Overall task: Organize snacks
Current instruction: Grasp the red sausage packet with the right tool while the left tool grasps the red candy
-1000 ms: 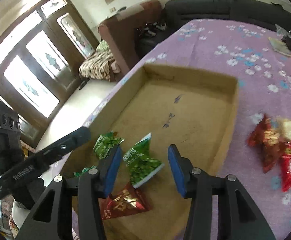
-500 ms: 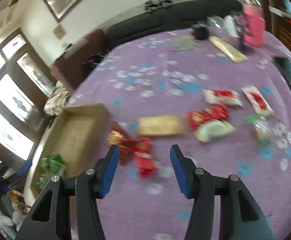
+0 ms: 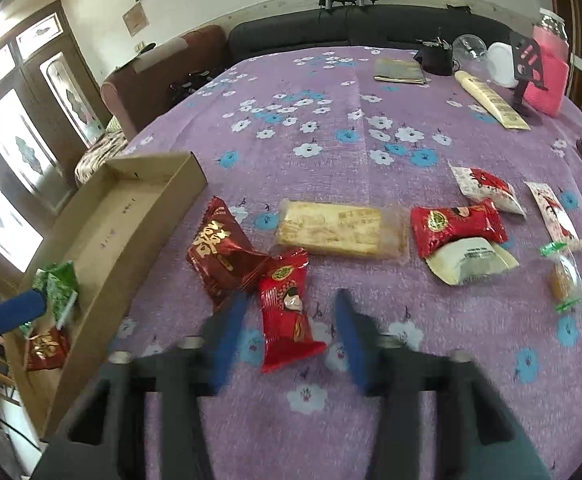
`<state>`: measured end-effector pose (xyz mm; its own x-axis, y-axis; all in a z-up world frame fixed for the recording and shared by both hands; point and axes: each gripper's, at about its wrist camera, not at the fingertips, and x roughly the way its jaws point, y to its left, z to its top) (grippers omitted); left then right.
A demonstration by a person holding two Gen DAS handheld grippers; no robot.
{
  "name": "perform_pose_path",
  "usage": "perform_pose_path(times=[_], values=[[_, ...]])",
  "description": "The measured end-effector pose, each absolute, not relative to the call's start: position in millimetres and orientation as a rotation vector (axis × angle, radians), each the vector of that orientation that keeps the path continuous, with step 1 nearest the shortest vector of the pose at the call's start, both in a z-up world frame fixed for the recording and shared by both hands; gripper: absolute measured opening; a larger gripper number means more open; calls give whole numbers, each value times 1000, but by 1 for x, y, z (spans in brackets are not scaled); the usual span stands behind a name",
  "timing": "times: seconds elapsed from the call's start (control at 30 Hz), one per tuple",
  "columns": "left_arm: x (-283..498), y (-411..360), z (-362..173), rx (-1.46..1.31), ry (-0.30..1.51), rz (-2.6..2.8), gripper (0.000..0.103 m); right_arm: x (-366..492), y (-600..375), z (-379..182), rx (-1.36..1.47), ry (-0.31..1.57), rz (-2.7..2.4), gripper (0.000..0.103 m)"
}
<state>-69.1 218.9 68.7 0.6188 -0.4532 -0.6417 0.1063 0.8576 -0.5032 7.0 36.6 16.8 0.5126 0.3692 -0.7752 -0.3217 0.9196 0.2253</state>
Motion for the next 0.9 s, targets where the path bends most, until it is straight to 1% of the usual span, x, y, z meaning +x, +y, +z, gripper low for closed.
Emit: perform_pose_path(times=[0.27, 0.43, 0.6, 0.63, 0.67, 0.7, 0.73, 0.77, 0.9], values=[[-22, 174, 53, -365, 923, -307, 81, -2, -2, 17, 134, 926, 383, 17], [9, 149, 40, -182, 926, -179, 81, -3, -29, 13, 227, 929, 388, 17], [29, 140, 24, -93, 949, -122, 81, -2, -30, 12, 252, 931, 406, 17], [30, 140, 20, -88, 956, -127, 78, -2, -30, 12, 251, 929, 407, 17], [31, 139, 17, -79, 957, -129, 72, -2, -30, 13, 250, 927, 408, 17], [30, 137, 17, -55, 943, -131, 71, -3, -30, 13, 251, 924, 407, 17], [28, 135, 18, -48, 932, -139, 66, -3, -30, 13, 252, 922, 407, 17], [26, 134, 19, -43, 921, -151, 56, -3, -31, 13, 255, 920, 407, 17], [18, 132, 30, -38, 897, -180, 54, -4, -31, 14, 258, 913, 407, 17]])
